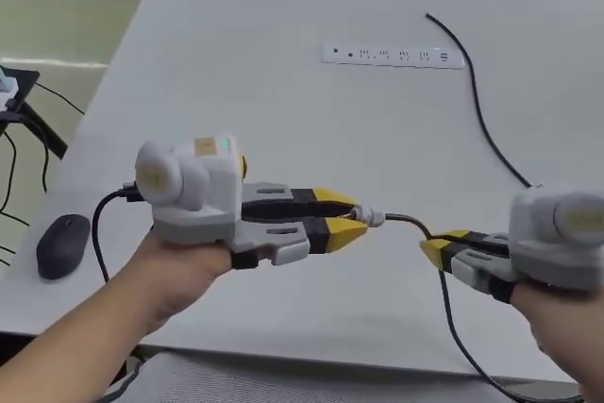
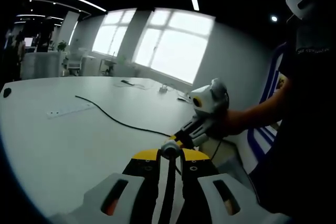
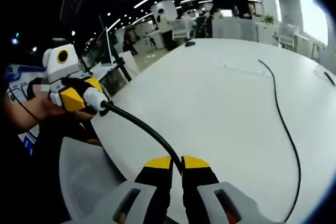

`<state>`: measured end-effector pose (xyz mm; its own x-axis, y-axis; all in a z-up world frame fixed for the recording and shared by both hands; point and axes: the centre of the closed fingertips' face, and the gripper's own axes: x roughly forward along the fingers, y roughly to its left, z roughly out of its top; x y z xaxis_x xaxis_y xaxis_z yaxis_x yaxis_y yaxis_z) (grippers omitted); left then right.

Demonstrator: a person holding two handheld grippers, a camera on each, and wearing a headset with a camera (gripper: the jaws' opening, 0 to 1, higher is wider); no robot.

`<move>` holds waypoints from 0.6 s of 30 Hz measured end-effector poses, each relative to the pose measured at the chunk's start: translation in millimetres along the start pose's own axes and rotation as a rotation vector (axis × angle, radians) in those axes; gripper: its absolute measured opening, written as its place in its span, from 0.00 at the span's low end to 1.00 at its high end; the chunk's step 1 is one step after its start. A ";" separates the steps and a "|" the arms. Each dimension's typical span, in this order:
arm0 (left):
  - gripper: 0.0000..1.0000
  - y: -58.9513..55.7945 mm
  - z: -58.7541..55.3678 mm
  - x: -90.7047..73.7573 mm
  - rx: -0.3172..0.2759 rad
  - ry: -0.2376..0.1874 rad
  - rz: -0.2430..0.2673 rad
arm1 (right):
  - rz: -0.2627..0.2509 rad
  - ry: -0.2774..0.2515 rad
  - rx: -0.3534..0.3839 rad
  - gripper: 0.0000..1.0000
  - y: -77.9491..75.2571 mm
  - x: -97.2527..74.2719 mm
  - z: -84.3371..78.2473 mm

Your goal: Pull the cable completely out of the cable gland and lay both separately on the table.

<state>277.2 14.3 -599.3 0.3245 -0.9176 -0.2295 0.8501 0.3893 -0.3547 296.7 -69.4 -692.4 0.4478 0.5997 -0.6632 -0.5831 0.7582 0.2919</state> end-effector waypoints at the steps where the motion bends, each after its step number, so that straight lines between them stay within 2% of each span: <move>1: 0.15 0.1 -0.1 -0.2 0.000 0.001 0.000 | -0.002 0.003 0.012 0.01 -1.7 0.0 -1.7; 5: 0.15 -0.3 1.7 -1.8 -0.004 -0.004 -0.003 | -0.011 0.023 0.083 0.01 -11.0 0.8 -11.7; 9: 0.15 -1.1 3.8 -3.2 -0.008 -0.012 -0.006 | -0.009 0.039 0.189 0.01 -18.4 1.6 -22.6; 12: 0.15 -1.8 4.9 -3.4 -0.007 -0.013 -0.008 | -0.013 0.060 0.219 0.00 -23.8 3.6 -31.0; 18: 0.15 -0.9 4.7 -4.0 -0.010 -0.015 -0.007 | -0.011 0.094 0.274 0.01 -22.5 5.5 -42.9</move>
<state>277.1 17.3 -593.7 0.3248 -0.9213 -0.2139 0.8481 0.3838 -0.3652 283.2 -94.1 -732.2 0.3811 0.5746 -0.7243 -0.3676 0.8130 0.4516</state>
